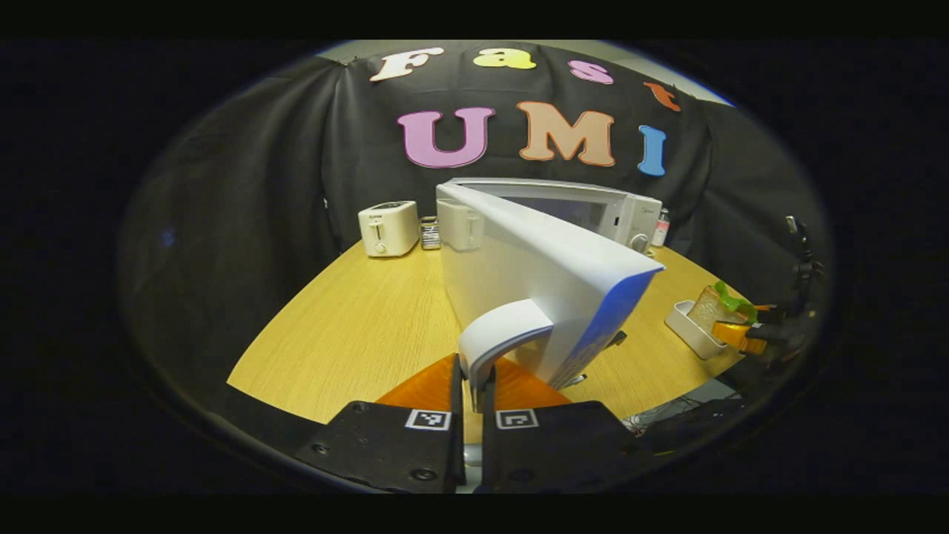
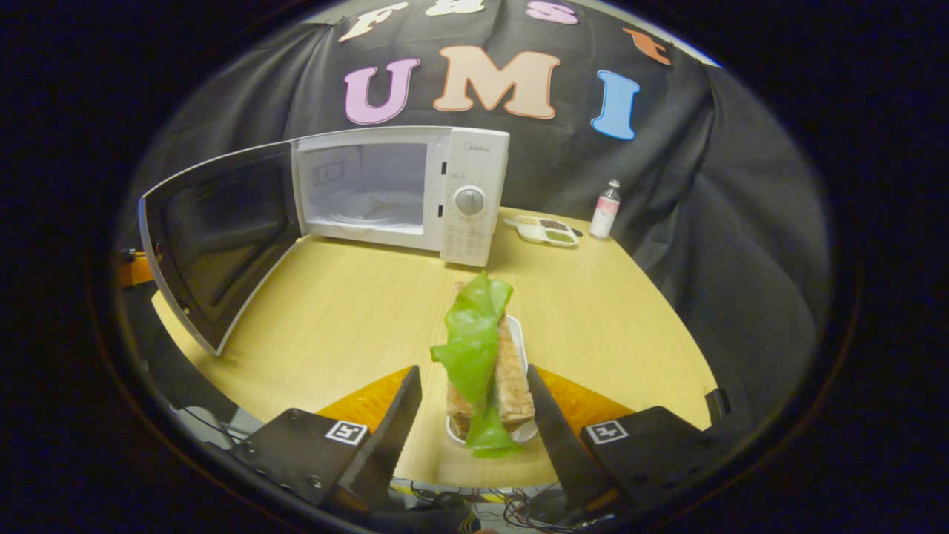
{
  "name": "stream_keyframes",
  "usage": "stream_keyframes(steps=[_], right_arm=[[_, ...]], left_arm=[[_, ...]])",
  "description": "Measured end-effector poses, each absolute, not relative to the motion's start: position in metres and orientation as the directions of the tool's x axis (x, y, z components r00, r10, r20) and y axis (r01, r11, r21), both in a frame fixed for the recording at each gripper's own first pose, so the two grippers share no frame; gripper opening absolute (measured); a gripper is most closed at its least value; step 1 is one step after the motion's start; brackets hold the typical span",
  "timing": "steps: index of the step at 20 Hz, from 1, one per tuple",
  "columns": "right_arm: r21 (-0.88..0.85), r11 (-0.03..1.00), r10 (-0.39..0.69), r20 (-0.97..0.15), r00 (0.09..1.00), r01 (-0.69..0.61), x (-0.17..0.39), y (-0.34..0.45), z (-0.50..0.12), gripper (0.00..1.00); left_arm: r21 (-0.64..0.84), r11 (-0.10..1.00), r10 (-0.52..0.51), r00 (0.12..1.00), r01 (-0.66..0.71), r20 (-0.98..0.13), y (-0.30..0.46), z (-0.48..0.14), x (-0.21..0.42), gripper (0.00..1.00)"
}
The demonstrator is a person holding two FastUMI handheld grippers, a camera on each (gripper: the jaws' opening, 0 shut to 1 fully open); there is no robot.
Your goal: Open the microwave oven with the left hand, put the food in, and close the microwave oven.
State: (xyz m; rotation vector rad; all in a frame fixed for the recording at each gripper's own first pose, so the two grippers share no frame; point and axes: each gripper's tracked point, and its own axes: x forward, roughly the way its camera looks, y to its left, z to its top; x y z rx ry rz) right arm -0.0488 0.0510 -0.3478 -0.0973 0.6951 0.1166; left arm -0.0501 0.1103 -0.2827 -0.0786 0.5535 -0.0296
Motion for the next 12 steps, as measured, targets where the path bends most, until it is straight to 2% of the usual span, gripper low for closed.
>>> stream_keyframes(steps=[1, 2, 3, 4, 5, 7, 8, 9, 11, 12], right_arm=[[-0.069, 0.99, 0.052, -0.644, 0.763, -0.126, -0.049, 0.047, -0.343, 0.89], [-0.068, 0.99, 0.053, -0.644, 0.763, -0.127, -0.045, 0.047, -0.347, 0.72], [-0.063, 0.99, 0.056, -0.648, 0.76, -0.127, -0.044, 0.048, -0.347, 0.56], [-0.061, 0.99, 0.06, -0.652, 0.756, -0.131, -0.043, 0.049, -0.351, 0.54], [-0.064, 0.99, 0.057, -0.65, 0.758, -0.129, -0.05, 0.047, -0.346, 0.61], [-0.059, 0.988, 0.067, -0.659, 0.75, -0.14, -0.044, 0.051, -0.346, 0.46], [-0.063, 0.987, 0.07, -0.656, 0.751, -0.146, -0.042, 0.051, -0.347, 0.52], [-0.074, 0.985, 0.071, -0.649, 0.758, -0.156, -0.037, 0.052, -0.346, 0.45], [-0.103, 0.977, 0.076, -0.655, 0.752, -0.189, -0.042, 0.052, -0.343, 0.32], [-0.108, 0.974, 0.081, -0.653, 0.753, -0.198, -0.043, 0.053, -0.34, 0.39]], left_arm=[[-0.084, 0.996, -0.05, 0.849, 0.007, -0.525, 0.111, -0.284, -0.05, 0.11], [-0.084, 0.996, -0.051, 0.849, 0.007, -0.525, 0.112, -0.284, -0.05, 0.16], [-0.093, 0.996, -0.057, 0.849, 0.009, -0.526, 0.111, -0.283, -0.049, 0.29], [-0.102, 0.995, -0.061, 0.848, 0.009, -0.526, 0.11, -0.284, -0.049, 0.3], [-0.104, 0.995, -0.054, 0.849, -0.001, -0.525, 0.112, -0.284, -0.049, 0.4], [-0.105, 0.994, -0.035, 0.851, -0.023, -0.524, 0.117, -0.285, -0.049, 0.56], [-0.112, 0.993, -0.034, 0.85, -0.03, -0.525, 0.116, -0.286, -0.051, 0.61], [-0.136, 0.99, -0.052, 0.849, -0.024, -0.527, 0.114, -0.285, -0.052, 0.7], [-0.167, 0.985, -0.056, 0.861, -0.034, -0.505, 0.115, -0.276, -0.052, 0.7], [-0.169, 0.985, -0.051, 0.864, -0.04, -0.502, 0.116, -0.277, -0.052, 0.71]])
